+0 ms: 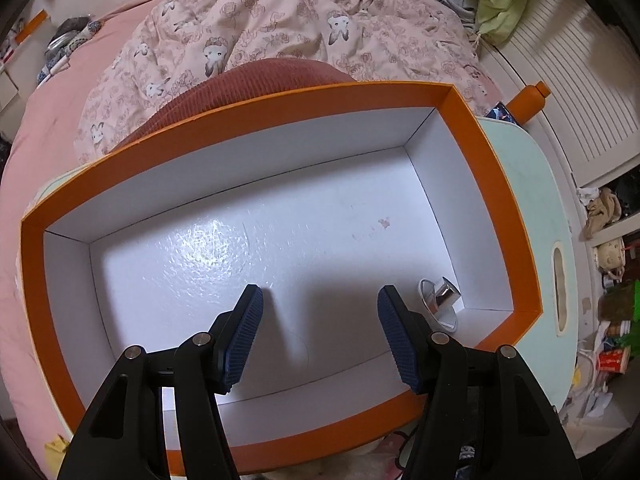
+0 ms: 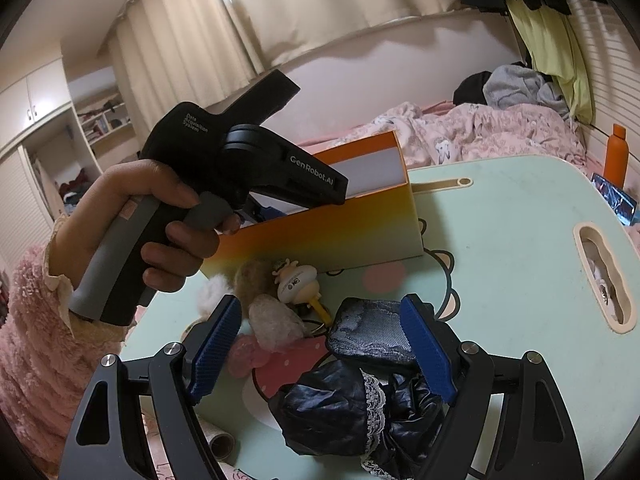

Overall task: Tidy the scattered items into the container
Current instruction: 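Reach into the box and grasp the small silver metal cup with the left tool, then lift the silver cup up out of the box, left tool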

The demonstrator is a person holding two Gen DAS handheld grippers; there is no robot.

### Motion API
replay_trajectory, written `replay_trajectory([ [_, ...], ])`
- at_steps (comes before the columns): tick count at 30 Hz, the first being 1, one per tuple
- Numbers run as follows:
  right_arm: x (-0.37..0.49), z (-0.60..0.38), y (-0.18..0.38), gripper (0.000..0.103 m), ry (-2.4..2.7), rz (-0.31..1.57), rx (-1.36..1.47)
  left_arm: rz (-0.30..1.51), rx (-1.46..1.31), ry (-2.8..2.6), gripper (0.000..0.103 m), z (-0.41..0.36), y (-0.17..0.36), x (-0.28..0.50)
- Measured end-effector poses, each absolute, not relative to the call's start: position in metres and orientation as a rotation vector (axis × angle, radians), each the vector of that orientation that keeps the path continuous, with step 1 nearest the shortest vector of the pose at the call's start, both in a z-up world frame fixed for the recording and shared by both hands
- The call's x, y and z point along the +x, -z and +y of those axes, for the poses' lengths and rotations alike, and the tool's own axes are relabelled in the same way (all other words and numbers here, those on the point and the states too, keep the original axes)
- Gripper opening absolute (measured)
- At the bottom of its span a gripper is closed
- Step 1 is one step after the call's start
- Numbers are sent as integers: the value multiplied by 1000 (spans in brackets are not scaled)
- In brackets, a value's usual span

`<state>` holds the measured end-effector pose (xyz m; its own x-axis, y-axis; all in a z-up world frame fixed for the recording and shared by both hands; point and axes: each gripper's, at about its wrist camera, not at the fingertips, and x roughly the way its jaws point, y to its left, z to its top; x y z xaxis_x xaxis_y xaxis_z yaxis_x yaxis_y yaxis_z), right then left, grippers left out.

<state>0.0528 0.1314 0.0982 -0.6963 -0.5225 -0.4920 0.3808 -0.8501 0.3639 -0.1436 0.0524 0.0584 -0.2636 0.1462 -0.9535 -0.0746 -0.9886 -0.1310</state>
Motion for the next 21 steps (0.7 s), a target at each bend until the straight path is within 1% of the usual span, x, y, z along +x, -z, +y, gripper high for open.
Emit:
replay_trajectory([
  [3,52,131,-97,82,2489,-321,824,-100,-1796,-2390,60,55,-61,-143],
  [8,52,131,-97,82,2489,-320,825,-215,-1743,-2328,60,62,-70,-147],
  [13,52,131,-97,82,2488,-321,826,-256,-1707,-2280,60,79,-73,-152],
  [17,51,131,-94,82,2486,-325,828,-243,-1752,-2254,60,90,-59,-161],
  [21,51,133,-92,82,2484,-335,827,-182,-1728,-2304,60,96,-59,-164],
])
